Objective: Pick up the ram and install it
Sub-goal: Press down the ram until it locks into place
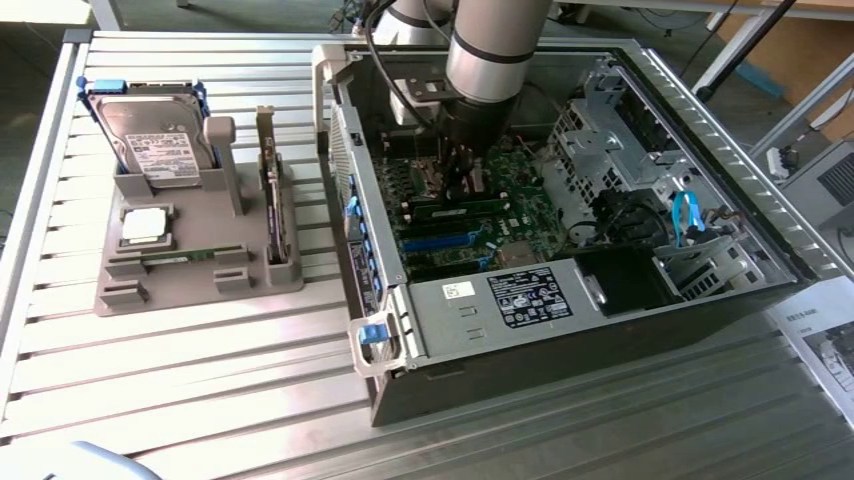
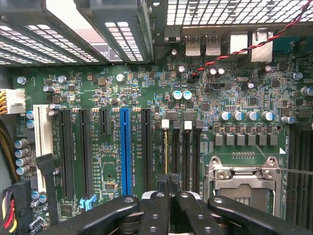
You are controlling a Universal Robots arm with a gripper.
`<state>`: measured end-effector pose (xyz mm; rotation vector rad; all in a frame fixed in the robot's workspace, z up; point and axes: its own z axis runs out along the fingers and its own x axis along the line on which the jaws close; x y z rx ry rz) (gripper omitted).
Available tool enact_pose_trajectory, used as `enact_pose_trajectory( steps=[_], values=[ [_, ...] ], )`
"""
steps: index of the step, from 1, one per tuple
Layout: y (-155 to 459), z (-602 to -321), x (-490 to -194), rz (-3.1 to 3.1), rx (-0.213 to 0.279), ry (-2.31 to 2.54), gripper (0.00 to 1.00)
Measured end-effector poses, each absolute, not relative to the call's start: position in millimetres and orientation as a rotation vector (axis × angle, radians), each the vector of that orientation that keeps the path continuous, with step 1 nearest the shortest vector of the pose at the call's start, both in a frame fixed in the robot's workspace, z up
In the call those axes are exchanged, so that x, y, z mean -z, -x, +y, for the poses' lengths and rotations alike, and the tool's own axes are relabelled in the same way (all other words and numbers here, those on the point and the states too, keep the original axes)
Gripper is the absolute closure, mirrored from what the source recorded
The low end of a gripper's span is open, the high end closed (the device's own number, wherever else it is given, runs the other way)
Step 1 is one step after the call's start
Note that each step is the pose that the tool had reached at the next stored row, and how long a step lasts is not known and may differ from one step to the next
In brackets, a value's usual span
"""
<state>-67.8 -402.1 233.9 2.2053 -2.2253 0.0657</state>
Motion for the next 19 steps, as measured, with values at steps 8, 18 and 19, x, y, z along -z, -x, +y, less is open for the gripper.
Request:
enact_pose_trajectory(
  steps=[8, 18, 19],
  values=[
    [67.7, -402.0, -234.1, -2.226, -0.066, -2.205, 0.90],
    [67.6, -402.1, -246.2, -2.224, -0.068, -2.204, 0.90],
    [67.5, -402.1, -247.5, -2.224, -0.068, -2.204, 0.90]
  ],
)
